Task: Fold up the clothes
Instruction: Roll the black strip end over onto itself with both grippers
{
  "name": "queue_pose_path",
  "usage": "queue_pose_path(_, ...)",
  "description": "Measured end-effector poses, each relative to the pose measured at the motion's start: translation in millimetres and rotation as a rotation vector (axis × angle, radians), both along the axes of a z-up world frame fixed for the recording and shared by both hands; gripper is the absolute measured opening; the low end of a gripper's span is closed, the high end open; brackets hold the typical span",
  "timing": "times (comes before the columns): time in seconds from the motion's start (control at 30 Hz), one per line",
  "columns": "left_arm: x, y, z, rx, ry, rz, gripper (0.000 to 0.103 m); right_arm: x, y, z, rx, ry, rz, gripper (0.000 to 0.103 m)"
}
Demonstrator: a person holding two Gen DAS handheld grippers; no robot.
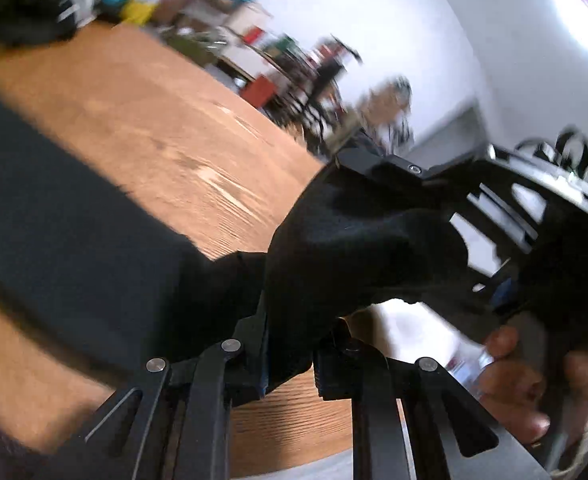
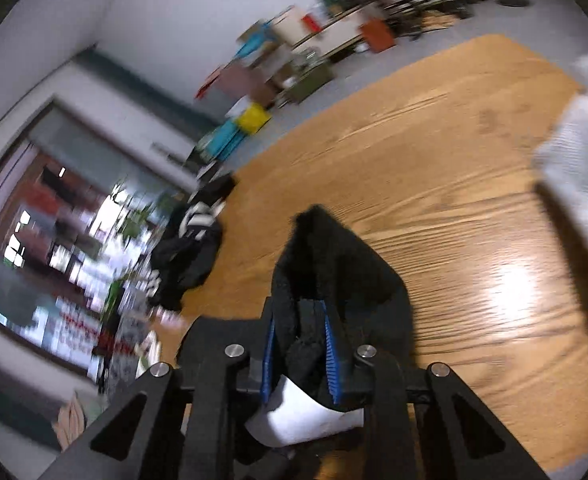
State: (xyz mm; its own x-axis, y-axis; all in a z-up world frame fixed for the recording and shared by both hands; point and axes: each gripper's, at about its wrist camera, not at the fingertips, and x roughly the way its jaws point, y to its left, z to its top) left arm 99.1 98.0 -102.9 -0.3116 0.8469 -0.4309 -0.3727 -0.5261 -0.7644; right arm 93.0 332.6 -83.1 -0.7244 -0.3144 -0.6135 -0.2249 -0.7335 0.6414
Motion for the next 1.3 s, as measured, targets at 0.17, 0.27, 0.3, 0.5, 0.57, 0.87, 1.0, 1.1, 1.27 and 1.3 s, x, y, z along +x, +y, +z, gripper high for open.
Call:
queue_pose_path(0.17,-19,-49,-2,0.057,-0.055,0.119,0.017,-44,-64,1,0.041,-0.009,0.141,0.021)
queue_pose_path(0.27,-34,-76,-10,0.093,-0.133,0.164,0.017,-66,-95,-2,0.061,-0.025,0.196,0.021)
queue_pose_path(0.3,-38,-82,-13,0.096,-0.156,0.175,0.017,-73,-102,-6,0.065,-0.040,0.209,0.021)
queue_pose_path(0.5,-53,-101,-31,0.071,-0.250,0.201,0.017,-101,-135,-35,0.063,-0.138,0.253,0.041)
queue_pose_path(0.57,-57,-103,-36,0.062,-0.279,0.208,0.017,-95,-133,-33,0.051,-0.132,0.244,0.049)
queue_pose_path(0.87,-82,-110,-47,0.071,-0.436,0.184,0.017,-43,-83,-17,0.241,-0.059,0.126,0.041)
queue_pose_path(1.0,-86,-118,-50,0.110,-0.463,0.182,0.017,-38,-82,-46,0.205,-0.116,0.174,0.038)
queue_pose_path(1.1,-85,-121,-48,0.132,-0.455,0.178,0.017,-35,-85,-60,0.188,-0.137,0.189,0.038)
queue_pose_path(1.27,-89,-121,-17,0.137,-0.271,0.149,0.017,-33,-87,-58,0.175,-0.112,0.197,0.039)
queue_pose_path(1.3,-90,-121,-5,0.125,-0.212,0.143,0.016,-33,-88,-57,0.176,-0.103,0.199,0.039)
